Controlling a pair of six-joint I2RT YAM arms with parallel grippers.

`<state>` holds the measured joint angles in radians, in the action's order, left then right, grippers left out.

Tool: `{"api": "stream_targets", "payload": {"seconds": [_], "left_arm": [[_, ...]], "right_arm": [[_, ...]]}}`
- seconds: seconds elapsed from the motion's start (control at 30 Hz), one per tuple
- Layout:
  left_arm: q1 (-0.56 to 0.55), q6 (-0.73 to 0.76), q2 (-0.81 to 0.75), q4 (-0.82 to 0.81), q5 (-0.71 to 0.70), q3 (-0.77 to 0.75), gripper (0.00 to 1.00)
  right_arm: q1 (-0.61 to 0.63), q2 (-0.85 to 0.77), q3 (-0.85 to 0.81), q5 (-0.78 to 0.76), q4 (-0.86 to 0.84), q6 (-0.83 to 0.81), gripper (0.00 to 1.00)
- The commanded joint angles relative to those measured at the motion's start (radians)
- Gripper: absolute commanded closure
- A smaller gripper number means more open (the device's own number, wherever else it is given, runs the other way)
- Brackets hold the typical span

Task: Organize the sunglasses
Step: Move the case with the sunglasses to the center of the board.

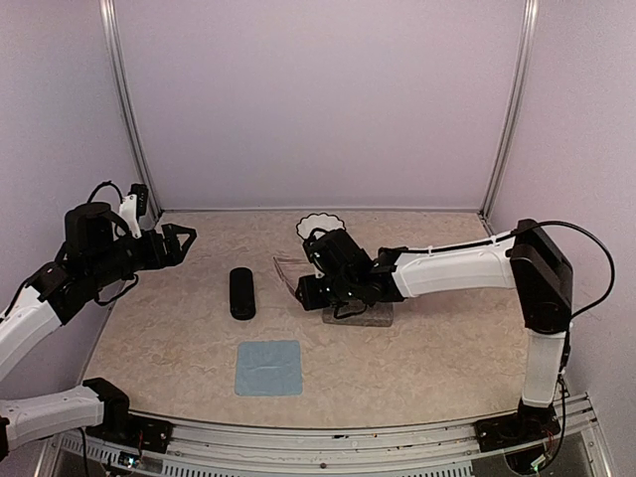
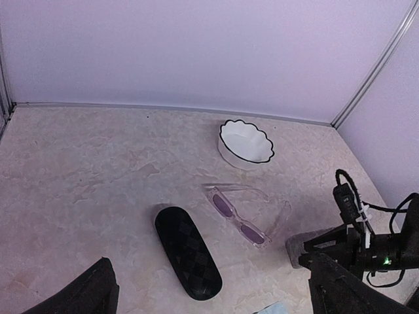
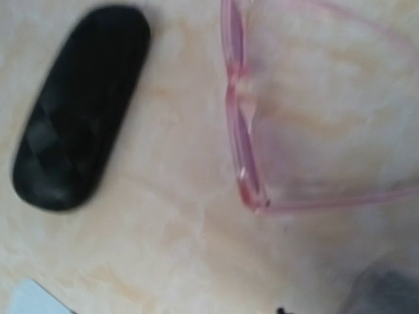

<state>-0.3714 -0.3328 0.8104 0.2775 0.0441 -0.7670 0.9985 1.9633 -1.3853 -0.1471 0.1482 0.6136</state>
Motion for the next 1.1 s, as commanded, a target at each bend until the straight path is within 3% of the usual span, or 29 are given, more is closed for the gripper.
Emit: {"api": "stream_targets", "payload": {"seconds": [0.0,0.53,1.07], "left_arm": [[0.008,-0.003,-0.014,-0.021,-0.012,0.009,0.01],[0.026,-0.002,0.0,-0.028,0.007,0.006,0.01],[0.037,-0.001,0.025,-0.036,0.025,0.006,0.01]], "right_arm": [[0.007,0.063,-0.049,0.068,0.034,-0.007,0.61],[-0.022,0.131,-0.052,-0.021,0.143,-0.007,0.68],[-0.178,-0.034,0.222,-0.22,0.182,-0.066,0.7]]}}
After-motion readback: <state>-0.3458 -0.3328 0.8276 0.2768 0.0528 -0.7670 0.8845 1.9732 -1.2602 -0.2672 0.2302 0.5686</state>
